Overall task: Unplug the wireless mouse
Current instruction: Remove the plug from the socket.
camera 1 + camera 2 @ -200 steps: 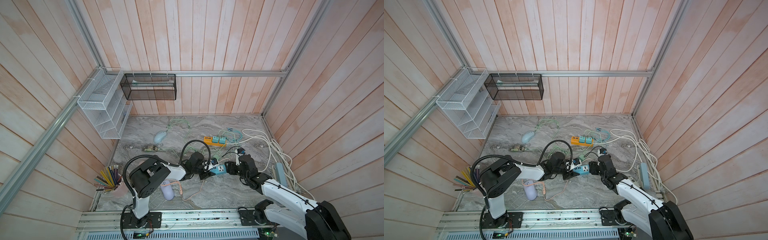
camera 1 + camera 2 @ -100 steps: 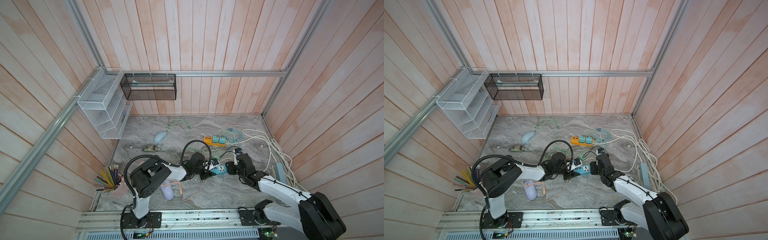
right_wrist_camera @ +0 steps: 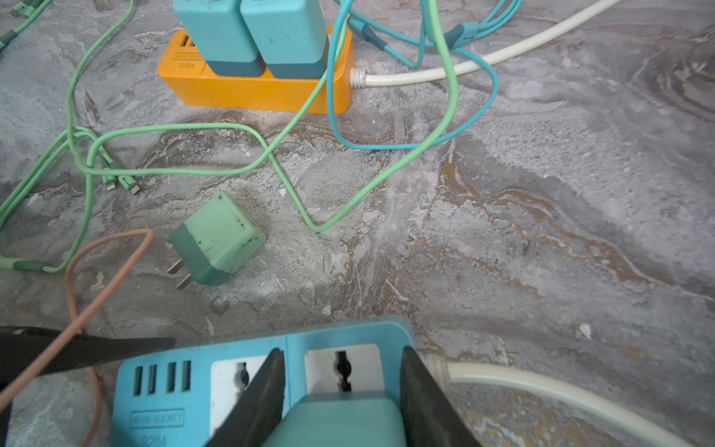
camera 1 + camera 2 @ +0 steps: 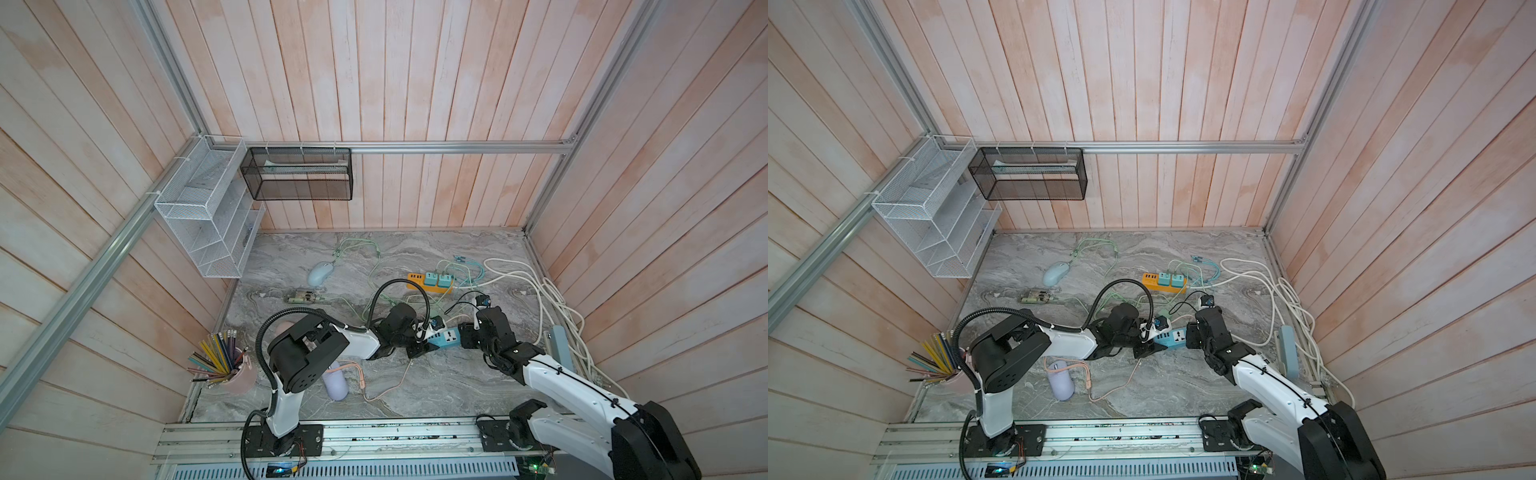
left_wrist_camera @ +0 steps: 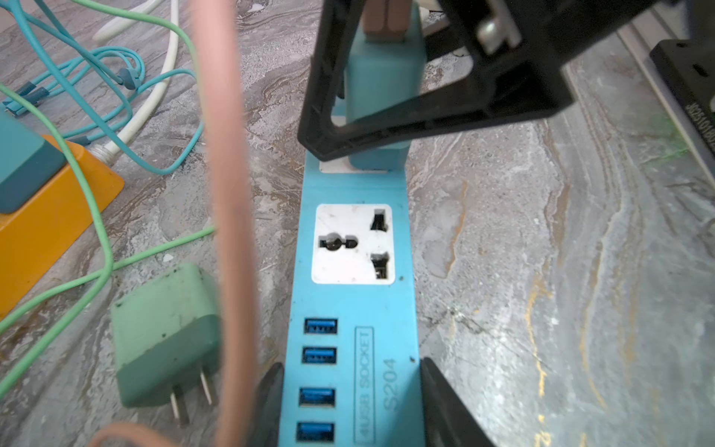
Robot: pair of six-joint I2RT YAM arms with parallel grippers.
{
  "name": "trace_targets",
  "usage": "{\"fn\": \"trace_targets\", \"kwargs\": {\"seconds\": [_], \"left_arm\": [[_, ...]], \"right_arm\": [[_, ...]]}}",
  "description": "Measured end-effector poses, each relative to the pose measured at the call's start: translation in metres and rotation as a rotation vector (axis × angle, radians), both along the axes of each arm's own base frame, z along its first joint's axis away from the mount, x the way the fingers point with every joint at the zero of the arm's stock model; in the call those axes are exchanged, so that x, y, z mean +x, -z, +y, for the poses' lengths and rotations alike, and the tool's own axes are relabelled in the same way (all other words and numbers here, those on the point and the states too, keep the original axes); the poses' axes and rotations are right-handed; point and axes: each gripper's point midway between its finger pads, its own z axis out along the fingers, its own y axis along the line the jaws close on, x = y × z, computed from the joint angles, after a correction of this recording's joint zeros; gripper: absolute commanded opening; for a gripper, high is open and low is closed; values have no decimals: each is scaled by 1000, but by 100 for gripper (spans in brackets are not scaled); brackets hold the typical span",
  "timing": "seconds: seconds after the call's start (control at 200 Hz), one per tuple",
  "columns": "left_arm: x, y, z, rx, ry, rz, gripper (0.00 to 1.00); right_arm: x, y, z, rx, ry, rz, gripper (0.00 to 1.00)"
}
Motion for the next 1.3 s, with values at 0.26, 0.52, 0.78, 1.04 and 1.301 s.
{"fn": "trace_targets", "kwargs": {"seconds": [0.26, 0.52, 0.78, 1.04, 1.301], "left_arm": [[1, 0, 0, 5, -6, -4, 45], [2, 1, 1, 9, -11, -5, 45], [1, -2, -2, 2, -8, -14, 47], [0, 0, -5, 9, -4, -7, 53], [3, 20, 4, 72, -39, 13, 72]], "right_arm": [[1, -3, 3, -29, -3, -18, 13], [4, 0, 4, -10, 5, -23, 10], [0, -18, 0, -12, 14, -55, 8], [-1, -19, 0, -56, 13, -63, 6], [-1, -16, 19, -9, -23, -52, 7]]}}
